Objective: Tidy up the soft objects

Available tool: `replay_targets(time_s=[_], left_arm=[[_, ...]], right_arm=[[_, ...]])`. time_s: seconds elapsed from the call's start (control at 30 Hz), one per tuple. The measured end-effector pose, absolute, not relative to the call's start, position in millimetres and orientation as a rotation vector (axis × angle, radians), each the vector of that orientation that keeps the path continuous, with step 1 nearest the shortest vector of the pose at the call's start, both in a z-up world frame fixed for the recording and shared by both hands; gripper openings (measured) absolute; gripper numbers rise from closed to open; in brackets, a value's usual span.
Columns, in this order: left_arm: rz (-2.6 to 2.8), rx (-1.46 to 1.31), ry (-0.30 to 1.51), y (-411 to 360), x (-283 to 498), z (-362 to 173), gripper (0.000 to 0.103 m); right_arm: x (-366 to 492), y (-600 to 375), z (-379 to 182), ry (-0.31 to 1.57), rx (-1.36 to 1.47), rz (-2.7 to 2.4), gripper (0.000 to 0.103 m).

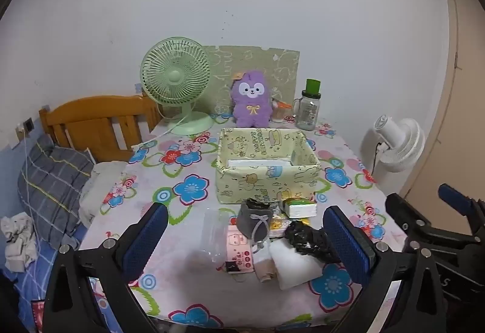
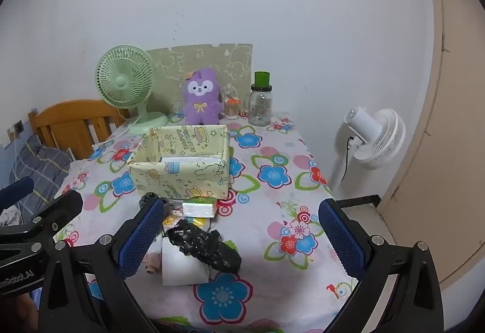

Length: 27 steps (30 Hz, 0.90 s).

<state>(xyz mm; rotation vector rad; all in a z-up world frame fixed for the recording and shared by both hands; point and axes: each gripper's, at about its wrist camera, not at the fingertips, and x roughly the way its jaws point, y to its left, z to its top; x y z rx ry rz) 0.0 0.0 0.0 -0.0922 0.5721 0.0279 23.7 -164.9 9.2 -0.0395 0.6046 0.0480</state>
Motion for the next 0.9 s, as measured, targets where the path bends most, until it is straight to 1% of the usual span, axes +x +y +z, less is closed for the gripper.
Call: replay_targets(time_s=[0.13,0.23,0.33,0.9], left_arm=[[0.062,-0.084,0.572,5.3,-2.4,-0.8,0.103],[0.055,-0.035,0.588,-7.7,-1.2,-3.4,0.102],[0.051,-0.05,0.599,-1.8,4.3,-5.8,0.102],[0.091,-0.031,0.557,-1.3,1.7,-5.4,0.102]], right_arm=[[24.5,-164.8,9.3,0.604,-0.017,0.057,0.102],[24.8,-165.5,9.2,0.603,-0.007,0.056,0.102],[25.9,-165.6,8.2,0.605,-0.014,0.051,0.102],[26.2,-164.8,10.8,0.599,-0.012,0.057,0.102]])
